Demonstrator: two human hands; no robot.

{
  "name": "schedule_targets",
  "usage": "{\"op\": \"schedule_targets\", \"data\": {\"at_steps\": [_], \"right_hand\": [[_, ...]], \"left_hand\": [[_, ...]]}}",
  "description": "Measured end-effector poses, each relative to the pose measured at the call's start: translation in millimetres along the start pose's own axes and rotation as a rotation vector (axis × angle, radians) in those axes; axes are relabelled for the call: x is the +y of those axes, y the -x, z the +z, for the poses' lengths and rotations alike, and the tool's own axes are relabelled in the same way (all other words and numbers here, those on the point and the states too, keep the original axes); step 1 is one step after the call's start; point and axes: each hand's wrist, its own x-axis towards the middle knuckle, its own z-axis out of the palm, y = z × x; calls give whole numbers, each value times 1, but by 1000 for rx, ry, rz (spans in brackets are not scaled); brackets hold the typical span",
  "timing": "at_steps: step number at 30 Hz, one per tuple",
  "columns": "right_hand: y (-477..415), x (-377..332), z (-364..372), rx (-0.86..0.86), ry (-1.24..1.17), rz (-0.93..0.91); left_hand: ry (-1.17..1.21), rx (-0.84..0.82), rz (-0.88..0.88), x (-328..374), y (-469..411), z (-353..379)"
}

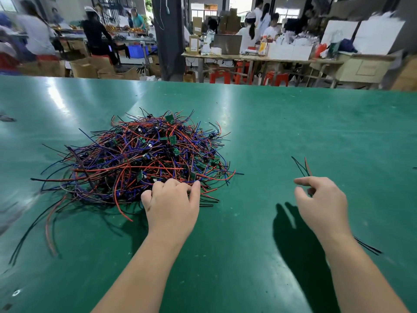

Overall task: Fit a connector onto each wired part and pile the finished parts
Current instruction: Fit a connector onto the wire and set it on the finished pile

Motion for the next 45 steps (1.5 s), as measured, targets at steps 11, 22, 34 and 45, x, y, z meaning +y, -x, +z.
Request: {"op": "schedule_targets", "data": {"at_steps": [11,22,34,45], "right_hand": [[39,-50,34,-771,-1212,506],[32,-45,24,-685,-1365,432],[49,-55,19,-888,-1248,274],[55,-54,35,-747,-531,-212]], "left_hand": [[680,132,706,24,25,-8],[1057,-394,-175,33,27,-7],[1925,-626,-607,23,3,-22],[2005,-248,-300,16,-3,-39]]}}
